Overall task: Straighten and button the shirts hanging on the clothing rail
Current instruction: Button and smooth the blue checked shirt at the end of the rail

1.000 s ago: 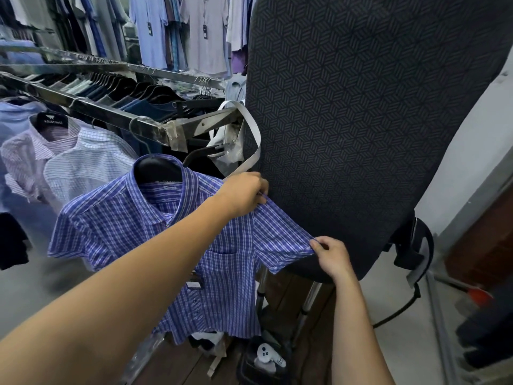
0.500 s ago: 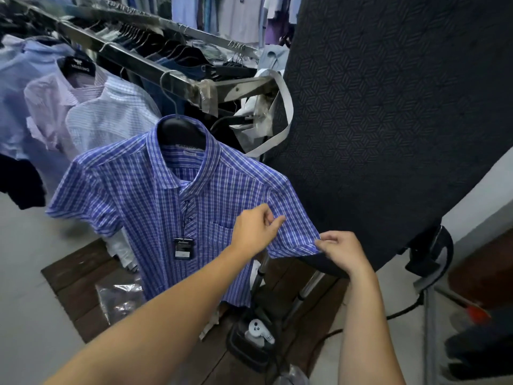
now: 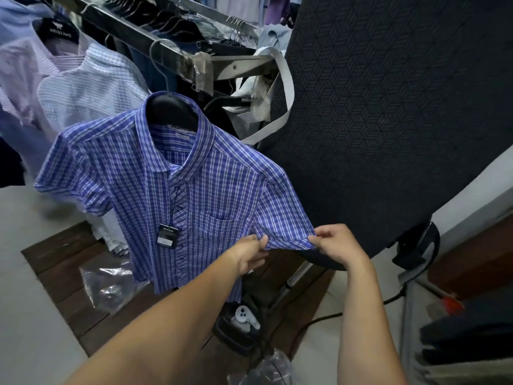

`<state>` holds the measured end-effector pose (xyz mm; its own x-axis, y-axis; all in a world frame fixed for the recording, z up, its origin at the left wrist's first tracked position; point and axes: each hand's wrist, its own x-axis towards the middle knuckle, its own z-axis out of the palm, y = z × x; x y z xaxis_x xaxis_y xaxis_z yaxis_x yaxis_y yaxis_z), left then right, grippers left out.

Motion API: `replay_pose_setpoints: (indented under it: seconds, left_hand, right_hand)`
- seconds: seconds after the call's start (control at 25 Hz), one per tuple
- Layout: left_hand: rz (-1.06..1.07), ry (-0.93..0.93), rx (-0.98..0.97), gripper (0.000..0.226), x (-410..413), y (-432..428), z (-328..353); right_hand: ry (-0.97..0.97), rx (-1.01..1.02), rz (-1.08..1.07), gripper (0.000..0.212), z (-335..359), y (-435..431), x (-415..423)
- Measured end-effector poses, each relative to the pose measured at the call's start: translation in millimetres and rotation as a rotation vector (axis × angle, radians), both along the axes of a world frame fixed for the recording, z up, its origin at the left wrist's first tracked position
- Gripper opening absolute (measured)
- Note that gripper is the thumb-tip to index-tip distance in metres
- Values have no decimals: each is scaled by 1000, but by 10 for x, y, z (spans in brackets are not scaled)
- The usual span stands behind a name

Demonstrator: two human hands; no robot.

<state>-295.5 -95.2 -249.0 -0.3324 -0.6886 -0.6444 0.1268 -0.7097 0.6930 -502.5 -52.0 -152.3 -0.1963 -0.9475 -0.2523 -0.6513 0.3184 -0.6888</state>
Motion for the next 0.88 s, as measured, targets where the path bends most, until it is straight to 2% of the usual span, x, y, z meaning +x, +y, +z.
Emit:
replay_pose_setpoints:
  seconds: [0.08, 0.12, 0.24, 0.32, 0.52, 0.6, 0.68, 0.76, 0.88]
  left_hand:
    - [20, 9, 21, 7, -34, 10, -45]
    - [37, 10, 30, 4, -39, 4, -73]
    - [89, -21, 23, 27, 6, -39, -178]
    - [92, -51, 14, 35, 33, -55, -194]
    - [146, -82, 77, 28, 4, -117, -172]
    - [6, -241, -22, 40, -19, -226, -348]
    - [-82, -447, -115, 51, 24, -156, -246]
    - [-128, -671, -270, 42, 109, -14, -16]
    - [-427, -1007, -536, 36, 152, 91, 362]
  right_hand:
    - [26, -22, -9, 10, 18, 15, 9]
    - [45, -54, -33, 9, 19, 23, 16]
    - [89, -118, -144, 5, 13, 26, 39]
    - [87, -118, -196, 3, 4, 10, 50]
    - [60, -104, -233, 4, 1, -23, 46]
    - [57, -92, -229, 12, -22, -31, 52]
    - [62, -64, -201, 18, -40, -41, 50]
    - [66, -11, -153, 20, -28, -52, 55]
    - [78, 27, -84, 19, -18, -89, 62]
